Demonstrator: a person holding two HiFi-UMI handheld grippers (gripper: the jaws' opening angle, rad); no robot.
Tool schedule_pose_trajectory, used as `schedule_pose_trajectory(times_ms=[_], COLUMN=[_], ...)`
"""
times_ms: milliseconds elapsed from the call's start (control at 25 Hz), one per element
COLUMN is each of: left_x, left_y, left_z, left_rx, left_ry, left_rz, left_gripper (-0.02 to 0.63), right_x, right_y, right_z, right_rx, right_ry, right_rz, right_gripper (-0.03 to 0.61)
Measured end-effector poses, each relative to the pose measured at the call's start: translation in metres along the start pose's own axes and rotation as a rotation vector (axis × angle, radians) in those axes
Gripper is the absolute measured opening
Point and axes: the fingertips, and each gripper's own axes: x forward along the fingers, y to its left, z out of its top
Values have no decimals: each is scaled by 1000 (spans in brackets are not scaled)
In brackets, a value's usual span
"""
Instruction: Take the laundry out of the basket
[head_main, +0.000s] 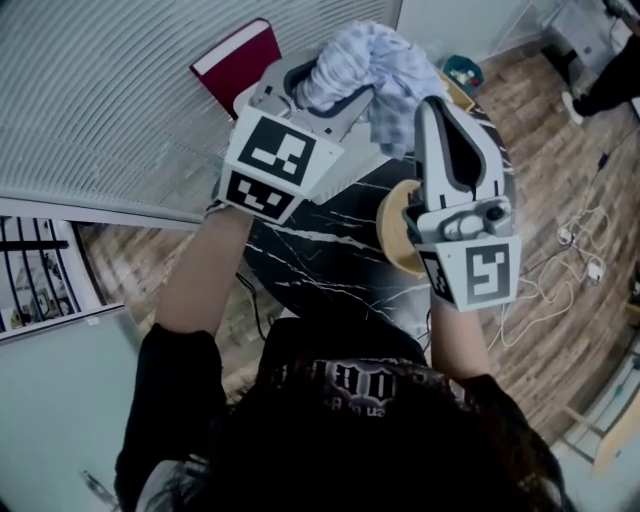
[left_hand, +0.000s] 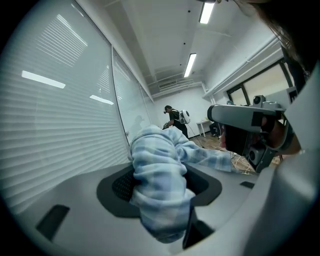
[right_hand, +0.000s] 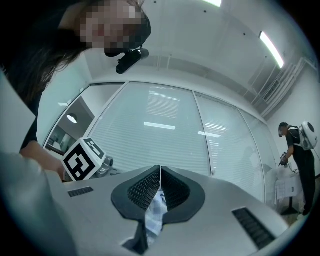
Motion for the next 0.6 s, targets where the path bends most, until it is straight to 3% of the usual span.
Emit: schedule_pose_trajectory(times_ms=[240, 600], left_x=[-42, -100], left_y=[-4, -39], left_z=[10, 22], left_rx=[-54, -61], left_ry=[-40, -55], left_rz=[72, 154], left_gripper=[230, 232], right_x=[-15, -47], right_y=[8, 24], right_z=[17, 25], right_rx=[2, 19], right_ry=[-36, -23], right_rz=[21, 62], right_gripper=[28, 28])
